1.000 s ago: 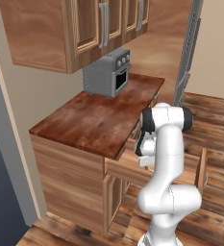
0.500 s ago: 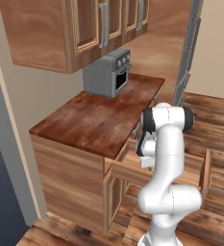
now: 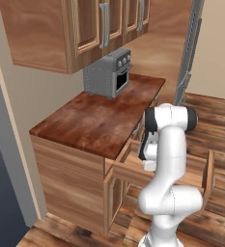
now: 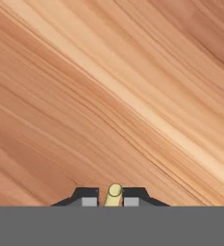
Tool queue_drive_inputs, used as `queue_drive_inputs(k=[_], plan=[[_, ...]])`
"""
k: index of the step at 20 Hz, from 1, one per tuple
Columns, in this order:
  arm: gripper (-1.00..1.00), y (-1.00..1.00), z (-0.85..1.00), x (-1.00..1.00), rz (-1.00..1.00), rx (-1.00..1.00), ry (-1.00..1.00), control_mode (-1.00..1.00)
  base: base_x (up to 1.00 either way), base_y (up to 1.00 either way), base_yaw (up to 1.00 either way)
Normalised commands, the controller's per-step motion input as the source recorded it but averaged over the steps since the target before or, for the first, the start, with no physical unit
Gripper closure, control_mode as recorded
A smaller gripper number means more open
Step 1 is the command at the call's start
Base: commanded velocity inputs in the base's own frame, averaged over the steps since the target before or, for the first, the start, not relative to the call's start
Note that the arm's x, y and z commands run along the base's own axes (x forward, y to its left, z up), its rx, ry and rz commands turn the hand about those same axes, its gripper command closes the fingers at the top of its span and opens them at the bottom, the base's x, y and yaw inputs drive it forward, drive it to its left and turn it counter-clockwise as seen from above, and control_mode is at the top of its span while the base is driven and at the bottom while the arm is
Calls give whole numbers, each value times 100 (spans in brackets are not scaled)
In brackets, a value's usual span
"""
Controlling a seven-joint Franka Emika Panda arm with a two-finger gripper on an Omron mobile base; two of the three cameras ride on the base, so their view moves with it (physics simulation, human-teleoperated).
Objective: Take a straw from the drawer in front and place it inside the glass cup on the dining counter.
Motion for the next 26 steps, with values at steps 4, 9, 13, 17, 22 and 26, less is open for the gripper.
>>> queue_drive_inputs(k=[4, 9, 13, 17, 22, 26], plan=[[100, -2, 45, -5, 0, -1, -11, -100, 0, 0, 0], [100, -1, 95, 0, -1, -1, -17, -100, 0, 0, 0], [100, -1, 100, -7, 0, 0, -12, -100, 0, 0, 0], [100, 0, 100, -40, 0, 3, -9, -100, 0, 0, 0], [100, 0, 100, -65, -3, 6, -1, -100, 0, 0, 0], [100, 0, 100, -58, -4, 6, 0, -100, 0, 0, 0]])
